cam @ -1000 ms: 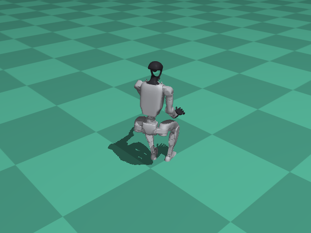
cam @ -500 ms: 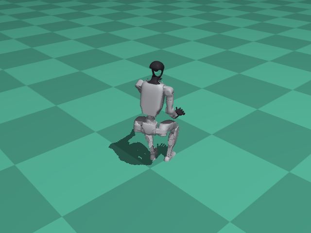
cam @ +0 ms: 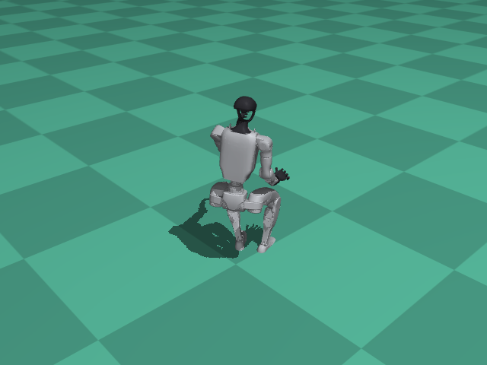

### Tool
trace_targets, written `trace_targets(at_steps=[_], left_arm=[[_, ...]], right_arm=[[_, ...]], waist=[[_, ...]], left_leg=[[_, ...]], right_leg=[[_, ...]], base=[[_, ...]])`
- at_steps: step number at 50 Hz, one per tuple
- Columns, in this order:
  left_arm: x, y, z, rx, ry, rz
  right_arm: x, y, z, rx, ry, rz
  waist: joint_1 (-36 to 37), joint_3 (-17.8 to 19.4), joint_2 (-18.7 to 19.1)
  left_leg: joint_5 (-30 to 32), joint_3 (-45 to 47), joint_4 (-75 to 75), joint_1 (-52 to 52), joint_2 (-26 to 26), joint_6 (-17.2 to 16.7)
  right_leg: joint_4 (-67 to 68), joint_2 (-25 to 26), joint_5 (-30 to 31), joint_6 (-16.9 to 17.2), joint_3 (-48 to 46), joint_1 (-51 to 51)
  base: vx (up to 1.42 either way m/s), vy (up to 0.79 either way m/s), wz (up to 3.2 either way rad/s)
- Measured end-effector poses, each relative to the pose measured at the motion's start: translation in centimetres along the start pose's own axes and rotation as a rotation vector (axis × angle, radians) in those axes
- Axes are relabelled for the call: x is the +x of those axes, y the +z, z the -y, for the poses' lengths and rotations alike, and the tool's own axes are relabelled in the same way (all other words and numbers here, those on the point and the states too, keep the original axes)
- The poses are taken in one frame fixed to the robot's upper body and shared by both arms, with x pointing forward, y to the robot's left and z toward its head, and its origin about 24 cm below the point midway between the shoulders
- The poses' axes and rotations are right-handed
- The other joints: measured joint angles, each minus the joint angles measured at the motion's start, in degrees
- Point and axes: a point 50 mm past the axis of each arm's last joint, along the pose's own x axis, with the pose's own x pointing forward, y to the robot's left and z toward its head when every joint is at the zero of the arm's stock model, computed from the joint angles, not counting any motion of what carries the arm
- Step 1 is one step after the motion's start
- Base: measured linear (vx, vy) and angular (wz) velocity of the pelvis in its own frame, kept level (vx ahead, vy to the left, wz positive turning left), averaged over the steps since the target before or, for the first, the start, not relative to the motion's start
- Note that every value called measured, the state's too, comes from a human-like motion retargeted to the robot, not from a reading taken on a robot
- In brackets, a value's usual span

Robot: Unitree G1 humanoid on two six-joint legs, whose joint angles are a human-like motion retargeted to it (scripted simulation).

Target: Upper body actions

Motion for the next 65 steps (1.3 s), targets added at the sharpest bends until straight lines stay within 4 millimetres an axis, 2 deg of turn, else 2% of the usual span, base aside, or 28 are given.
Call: trace_targets(at_steps=[8, 15, 28, 35, 43, 48, 52, 60, 65], left_arm=[[-3.1, 0.4, 0.4, -0.073, -0.054, -0.014], [-7.0, 0.2, 0.3, -0.06, -0.107, -0.008], [-14.8, -1.6, -1.1, -0.054, -0.183, -0.107], [-19.2, -2.1, -1.1, -0.074, -0.172, -0.19], [-22.7, -2.2, -1.7, -0.042, -0.182, -0.237], [-24.1, -2.4, -1.9, -0.021, -0.195, -0.276], [-24.4, -2.6, -2.2, -0.016, -0.195, -0.292], [-23.7, -2.5, -1.8, -0.018, -0.199, -0.265], [-22.3, -2.3, -1.1, -0.038, -0.18, -0.223]], right_arm=[[-0.3, -1.1, 0.3, -0.019, -0.007, -0.039], [-0.3, -1.4, 0.3, -0.022, -0.008, -0.058], [-0.6, -1.6, 0.2, -0.017, -0.004, -0.072], [-0.8, -1.2, -0.2, -0.012, 0.003, -0.067], [-0.9, -1.0, -0.4, -0.005, 0.01, -0.062], [-0.9, -0.9, -0.5, -0.001, 0.013, -0.059], [-0.9, -0.8, -0.6, -0.001, 0.014, -0.056], [-1.0, -0.8, -0.6, -0.002, 0.017, -0.057], [-1.1, -0.9, -0.6, -0.004, 0.017, -0.058]], waist=[[1.83, -0.63, 0.2], [2.52, -0.51, 0.1], [2.69, -0.44, -0.55], [2.29, -0.42, -1.21], [1.85, -0.34, -1.69], [1.55, -0.26, -1.84], [1.36, -0.27, -1.83], [1.32, -0.34, -1.83], [1.35, -0.38, -1.74]], left_leg=[[0.15, 0.08, -0.41, 0.59, -0.73, 0.19], [0.06, 0.07, -0.44, 1.09, -0.92, 0.18], [0.08, -0.13, -0.45, 1.39, -1.04, 0.25], [0.04, -0.18, -0.47, 1.38, -1.04, 0.25], [0.06, -0.27, -0.42, 1.31, -0.98, 0.23], [0.06, -0.31, -0.42, 1.31, -0.97, 0.23], [0.06, -0.32, -0.44, 1.31, -1.0, 0.23], [0.05, -0.35, -0.43, 1.35, -1.05, 0.22], [0.08, -0.35, -0.5, 1.39, -1.14, 0.28]], right_leg=[[0.04, -0.79, -0.09, -0.07, -0.04, 0.66], [0.07, -1.05, -0.11, 0.04, -0.05, 1.23], [0.0, -1.18, -0.01, 0.17, -0.16, 1.66], [-0.06, -1.2, 0.02, 0.12, -0.25, 1.67], [-0.07, -1.13, 0.04, 0.16, -0.26, 1.63], [-0.1, -1.12, 0.07, 0.16, -0.29, 1.65], [-0.11, -1.16, 0.08, 0.16, -0.31, 1.66], [-0.09, -1.21, 0.06, 0.18, -0.33, 1.73], [-0.1, -1.32, 0.05, 0.2, -0.35, 1.81]], base=[[0.0, 0.0, 0.0], [0.0, 0.0, 0.0], [0.0, 0.0, 0.0], [0.0, 0.0, 0.0], [0.0, 0.0, 0.0], [0.0, 0.0, 0.0], [0.0, 0.0, 0.0], [0.0, 0.0, 0.0], [0.0, 0.0, 0.0]])
